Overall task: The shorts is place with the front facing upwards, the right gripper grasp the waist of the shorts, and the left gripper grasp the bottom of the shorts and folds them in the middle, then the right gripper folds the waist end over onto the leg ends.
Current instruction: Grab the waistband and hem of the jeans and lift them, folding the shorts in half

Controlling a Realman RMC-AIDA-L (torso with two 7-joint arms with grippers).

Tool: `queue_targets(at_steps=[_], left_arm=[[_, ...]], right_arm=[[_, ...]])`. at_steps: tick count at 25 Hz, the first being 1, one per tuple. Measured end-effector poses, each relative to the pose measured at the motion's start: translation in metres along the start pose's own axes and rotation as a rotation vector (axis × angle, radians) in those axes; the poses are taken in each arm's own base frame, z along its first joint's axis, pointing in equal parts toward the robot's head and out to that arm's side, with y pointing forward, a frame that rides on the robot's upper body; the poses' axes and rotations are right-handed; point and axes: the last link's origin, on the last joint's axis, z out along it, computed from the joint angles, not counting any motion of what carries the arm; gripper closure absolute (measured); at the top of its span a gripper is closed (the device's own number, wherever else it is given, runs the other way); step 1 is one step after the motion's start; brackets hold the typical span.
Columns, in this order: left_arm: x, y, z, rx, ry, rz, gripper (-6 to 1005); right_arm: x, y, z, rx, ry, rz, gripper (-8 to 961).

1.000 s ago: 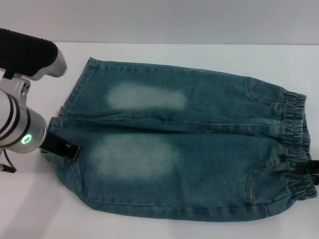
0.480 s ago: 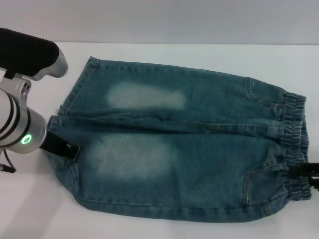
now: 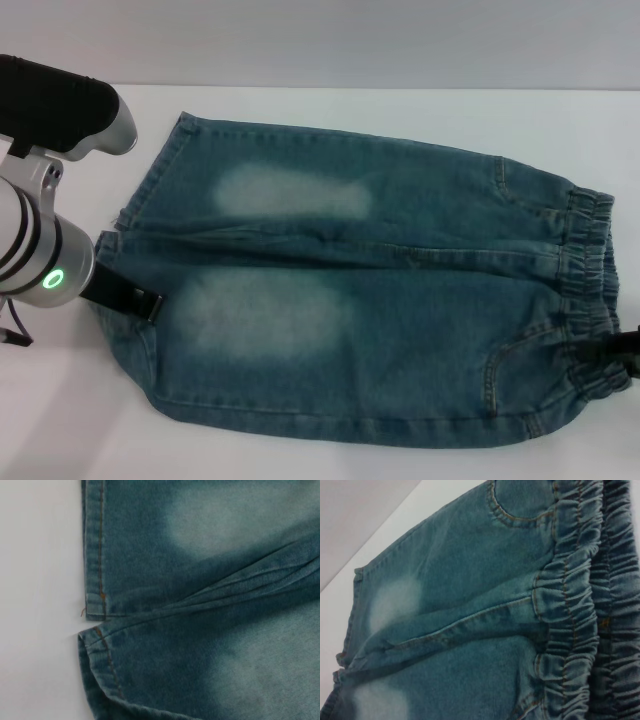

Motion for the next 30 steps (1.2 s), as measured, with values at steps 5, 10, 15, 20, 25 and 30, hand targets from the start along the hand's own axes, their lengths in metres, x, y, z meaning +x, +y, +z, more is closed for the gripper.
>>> queue_targets(at_steps=[5,10,15,20,25,30], left_arm=[[0.0,0.0,0.0,0.0,0.001,0.001,965],[0.0,0.0,0.0,0.002,0.001,0.003,965],[0.001,0.0,-0.001,0.002,0.002,0.007,966],[0.003,-0.002,-0.001,0.002,0.013,0.003,966],[0.006,-0.003,0.0,0.003,0.042,-0.002,966],[0.01,-0.008,0.001,0.008,0.081,-0.02,966]], right_arm=[[0.0,0.001,0.0,-0.003,0.001,-0.003,816],[0.0,0.001,0.0,-0.006,0.0,-0.003,925],[-0.001,0.003,0.0,-0.027,-0.012,-0.002,943],[-0.005,0.011,-0.003,-0.097,-0.057,-0.007,939],[-0.007,0.014,-0.003,-0.155,-0.091,0.0,934],[-0.008,0.015,0.002,-0.22,-0.123,0.015,929]])
